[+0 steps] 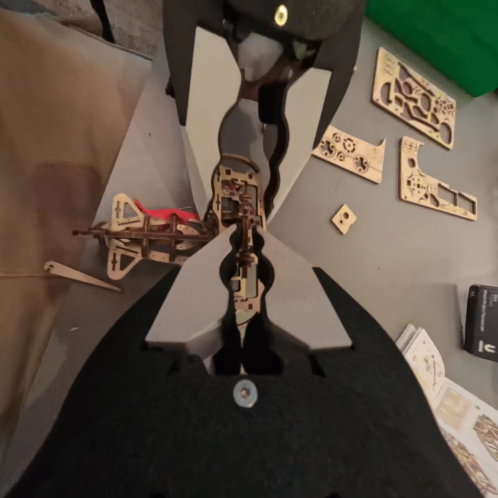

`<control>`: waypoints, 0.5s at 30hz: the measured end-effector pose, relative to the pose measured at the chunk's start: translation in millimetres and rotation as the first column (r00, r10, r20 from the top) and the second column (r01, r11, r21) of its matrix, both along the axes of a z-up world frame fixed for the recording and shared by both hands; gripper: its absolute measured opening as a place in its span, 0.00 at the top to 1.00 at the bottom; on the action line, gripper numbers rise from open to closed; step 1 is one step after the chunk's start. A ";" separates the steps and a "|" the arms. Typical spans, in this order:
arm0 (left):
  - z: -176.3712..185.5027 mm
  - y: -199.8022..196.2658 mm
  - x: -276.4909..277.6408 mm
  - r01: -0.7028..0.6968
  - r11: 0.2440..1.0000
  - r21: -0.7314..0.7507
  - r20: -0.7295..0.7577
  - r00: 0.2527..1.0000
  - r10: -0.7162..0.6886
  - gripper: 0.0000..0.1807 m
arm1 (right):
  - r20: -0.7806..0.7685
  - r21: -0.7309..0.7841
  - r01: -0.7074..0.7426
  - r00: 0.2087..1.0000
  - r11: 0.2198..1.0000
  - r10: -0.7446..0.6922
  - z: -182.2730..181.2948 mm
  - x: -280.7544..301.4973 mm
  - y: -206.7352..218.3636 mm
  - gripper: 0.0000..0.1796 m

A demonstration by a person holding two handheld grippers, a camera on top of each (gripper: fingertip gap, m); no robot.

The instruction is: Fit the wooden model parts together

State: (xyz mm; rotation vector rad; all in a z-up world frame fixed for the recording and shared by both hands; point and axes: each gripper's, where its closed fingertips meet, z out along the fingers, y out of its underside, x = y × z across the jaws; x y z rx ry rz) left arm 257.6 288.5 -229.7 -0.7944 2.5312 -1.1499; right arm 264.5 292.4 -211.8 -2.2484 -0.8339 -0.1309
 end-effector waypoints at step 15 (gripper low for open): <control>-1.2 -1.1 -2.1 -0.022 1.000 0.021 0.002 1.000 0.022 0.75 | -0.012 -0.111 0.080 0.997 0.991 -0.082 -1.1 -2.7 -4.8 0.99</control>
